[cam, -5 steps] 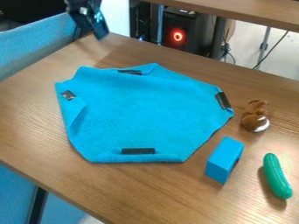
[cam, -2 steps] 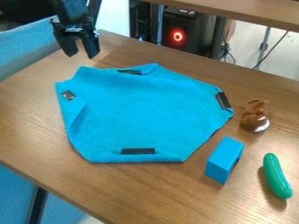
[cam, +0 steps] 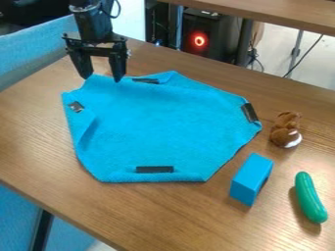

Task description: Fold the cloth from left to right

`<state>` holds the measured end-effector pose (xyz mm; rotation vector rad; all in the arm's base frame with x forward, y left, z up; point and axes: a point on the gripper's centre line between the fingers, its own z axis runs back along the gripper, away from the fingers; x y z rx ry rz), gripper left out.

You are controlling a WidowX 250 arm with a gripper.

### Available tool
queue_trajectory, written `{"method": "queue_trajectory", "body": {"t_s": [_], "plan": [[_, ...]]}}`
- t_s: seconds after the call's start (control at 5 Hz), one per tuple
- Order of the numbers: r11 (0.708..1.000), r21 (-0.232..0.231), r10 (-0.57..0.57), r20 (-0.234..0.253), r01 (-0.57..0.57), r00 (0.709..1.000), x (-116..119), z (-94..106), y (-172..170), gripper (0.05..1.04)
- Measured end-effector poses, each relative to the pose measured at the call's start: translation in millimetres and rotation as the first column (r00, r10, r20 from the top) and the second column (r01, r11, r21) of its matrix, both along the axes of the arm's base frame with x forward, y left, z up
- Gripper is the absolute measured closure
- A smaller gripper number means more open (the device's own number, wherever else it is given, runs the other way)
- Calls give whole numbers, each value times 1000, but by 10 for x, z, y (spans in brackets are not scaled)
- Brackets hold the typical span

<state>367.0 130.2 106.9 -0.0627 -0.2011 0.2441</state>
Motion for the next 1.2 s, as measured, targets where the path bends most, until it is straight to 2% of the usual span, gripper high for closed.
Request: {"method": "queue_trajectory", "body": {"t_s": [0.2, 0.4, 0.6, 0.8, 1.0, 1.2], "plan": [[988, 28, 154, -3, -153, 988, -73, -109, -96, 85], [953, 44, 299, 17, -300, 954, -99, -161, -125, 85], [920, 27, 391, 31, -391, 920, -144, -240, -41, 85], [893, 28, 447, 50, -448, 893, -179, -316, 21, 85], [885, 27, 463, 66, -465, 884, -190, -350, 58, 85], [888, 38, 456, 74, -459, 887, -207, -373, 94, 85]]}}
